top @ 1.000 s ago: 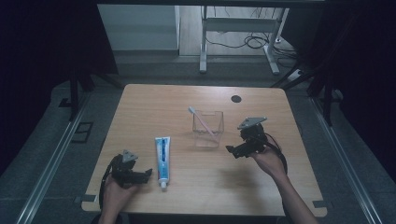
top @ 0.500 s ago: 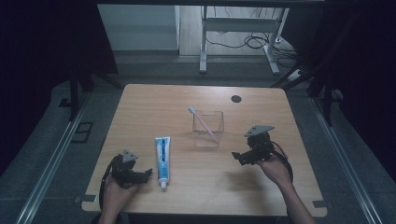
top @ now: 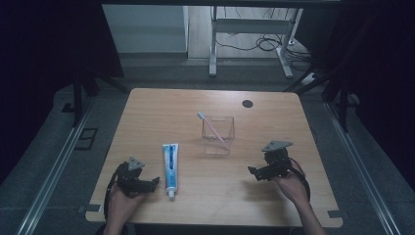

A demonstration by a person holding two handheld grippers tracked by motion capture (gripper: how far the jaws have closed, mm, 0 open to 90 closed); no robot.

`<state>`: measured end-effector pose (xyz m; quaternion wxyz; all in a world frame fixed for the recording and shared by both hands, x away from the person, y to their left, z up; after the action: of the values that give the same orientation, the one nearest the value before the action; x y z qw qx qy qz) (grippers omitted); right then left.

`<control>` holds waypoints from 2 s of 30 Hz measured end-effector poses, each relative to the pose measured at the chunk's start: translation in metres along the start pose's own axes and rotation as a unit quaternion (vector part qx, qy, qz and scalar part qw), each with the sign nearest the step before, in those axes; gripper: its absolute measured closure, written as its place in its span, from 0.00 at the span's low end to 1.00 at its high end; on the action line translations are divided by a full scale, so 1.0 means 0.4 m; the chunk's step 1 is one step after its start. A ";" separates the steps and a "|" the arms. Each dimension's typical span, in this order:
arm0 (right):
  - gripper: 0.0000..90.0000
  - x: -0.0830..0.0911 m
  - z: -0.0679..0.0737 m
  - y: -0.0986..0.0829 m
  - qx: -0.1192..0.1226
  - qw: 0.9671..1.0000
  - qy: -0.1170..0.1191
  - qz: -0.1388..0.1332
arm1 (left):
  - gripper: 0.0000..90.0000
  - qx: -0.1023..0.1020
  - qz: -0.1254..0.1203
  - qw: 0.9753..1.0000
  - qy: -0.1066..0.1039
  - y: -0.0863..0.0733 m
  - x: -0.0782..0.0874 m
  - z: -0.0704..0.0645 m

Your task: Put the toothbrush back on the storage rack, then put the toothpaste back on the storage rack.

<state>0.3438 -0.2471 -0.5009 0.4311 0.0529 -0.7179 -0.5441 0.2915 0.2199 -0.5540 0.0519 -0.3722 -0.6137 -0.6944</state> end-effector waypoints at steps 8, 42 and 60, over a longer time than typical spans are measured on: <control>0.00 0.003 0.005 -0.039 -0.016 1.000 -0.002 -0.004 | 0.00 0.001 0.000 1.000 0.000 0.000 0.000 0.000; 0.00 -0.015 0.024 -0.140 -0.029 0.999 -0.011 -0.013 | 0.00 -0.002 0.001 1.000 -0.001 0.000 0.000 0.000; 0.00 -0.014 0.025 -0.141 -0.031 0.999 -0.013 -0.013 | 0.05 -0.008 0.017 1.000 -0.012 0.012 0.003 -0.008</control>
<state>0.3186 -0.2594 -0.5510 0.4160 0.0416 -0.7057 -0.5719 0.2917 0.2163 -0.5495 0.0529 -0.3916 -0.6020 -0.6939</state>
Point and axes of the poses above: each handheld gripper's, and its own axes: x roughly backward along the jaws, y roughly out of its top, z roughly to its left, the point moved 1 cm from there along -x, roughly forward along the jaws, and after that the axes turned 13 degrees about -z, right-handed, at the moved point
